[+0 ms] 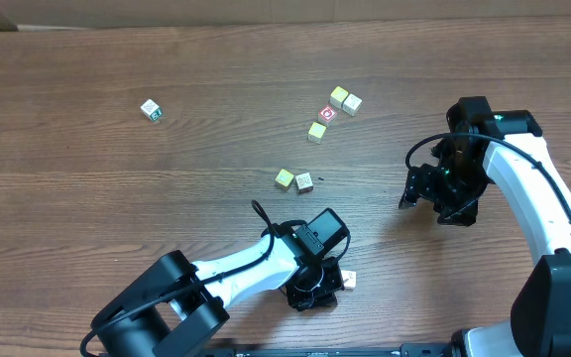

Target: Flip 4 blocks

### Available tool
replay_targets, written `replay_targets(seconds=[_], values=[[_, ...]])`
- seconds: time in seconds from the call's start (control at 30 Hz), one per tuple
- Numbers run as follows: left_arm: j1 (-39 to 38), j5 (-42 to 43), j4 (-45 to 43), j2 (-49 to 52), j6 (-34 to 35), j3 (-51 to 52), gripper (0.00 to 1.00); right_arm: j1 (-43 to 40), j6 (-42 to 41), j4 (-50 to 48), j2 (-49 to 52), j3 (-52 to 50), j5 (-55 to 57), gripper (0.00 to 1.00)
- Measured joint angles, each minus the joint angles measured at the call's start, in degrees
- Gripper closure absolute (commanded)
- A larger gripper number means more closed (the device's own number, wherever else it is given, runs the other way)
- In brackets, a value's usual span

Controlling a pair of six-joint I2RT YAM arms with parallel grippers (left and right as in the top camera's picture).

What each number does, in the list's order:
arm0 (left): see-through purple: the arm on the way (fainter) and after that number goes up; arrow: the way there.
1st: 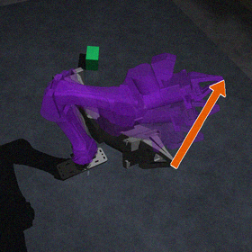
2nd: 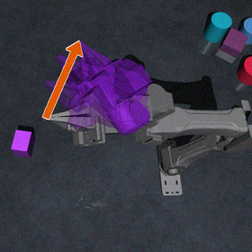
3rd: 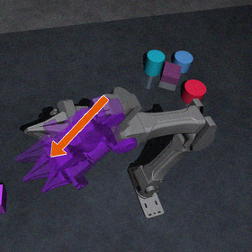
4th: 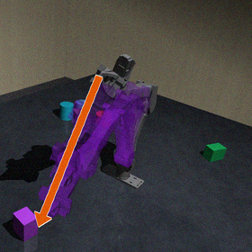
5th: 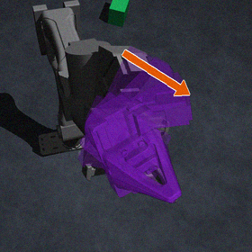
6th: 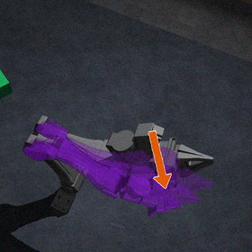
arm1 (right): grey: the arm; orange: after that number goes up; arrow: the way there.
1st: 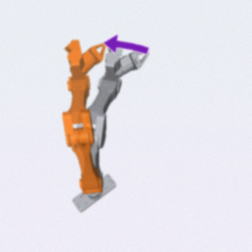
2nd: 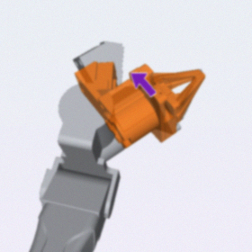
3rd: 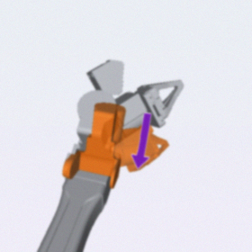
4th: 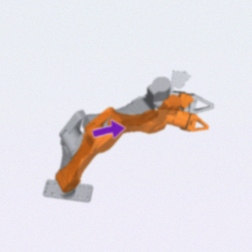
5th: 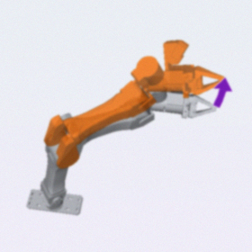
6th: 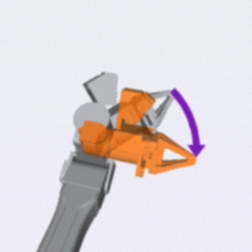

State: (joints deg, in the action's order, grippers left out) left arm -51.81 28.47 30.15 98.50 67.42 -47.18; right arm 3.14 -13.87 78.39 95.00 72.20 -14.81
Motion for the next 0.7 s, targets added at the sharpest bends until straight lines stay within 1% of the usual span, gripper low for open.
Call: replay_targets(seconds=[0.13, 0.27, 0.4, 0.43, 0.47, 0.5, 0.6, 0.7], values=[[-1.14, 0.0, 3.19, 0.0, -0.09, 0.0, 0.96, 0.0, -0.02, 0.02, 0.0, 0.0, 0.0, 0.21], [-1.86, -0.68, 11.41, -0.09, -0.42, -0.04, 0.96, 0.0, -0.02, 0.0, 0.0, 0.0, 0.0, 0.21], [-1.84, -4.09, 16.41, -0.94, -0.46, 0.07, 0.96, 0.0, 0.0, 0.02, 0.0, 0.0, 0.0, 0.21], [-1.79, -5.01, 16.87, -1.31, -0.48, 0.07, 0.94, 0.0, 0.0, 0.02, 0.0, 0.0, 0.0, 0.21], [-1.62, -6.29, 17.27, -2.08, -0.5, 0.07, 0.86, 0.0, 0.0, 0.02, 0.0, 0.0, 0.0, 0.21], [-1.03, -7.28, 17.55, -3.04, -0.72, 0.07, 0.83, 0.0, 0.0, 0.02, 0.0, 0.0, 0.0, 0.21], [2.4, -9.53, 18.08, -5.38, -1.81, 0.11, 0.78, 0.0, 0.0, 0.07, 0.0, 0.0, 0.0, 0.21], [9.42, -11.76, 18.08, -6.62, -3.78, 0.11, 0.8, 0.0, 0.0, 0.11, 0.0, 0.0, 0.0, 0.21]])
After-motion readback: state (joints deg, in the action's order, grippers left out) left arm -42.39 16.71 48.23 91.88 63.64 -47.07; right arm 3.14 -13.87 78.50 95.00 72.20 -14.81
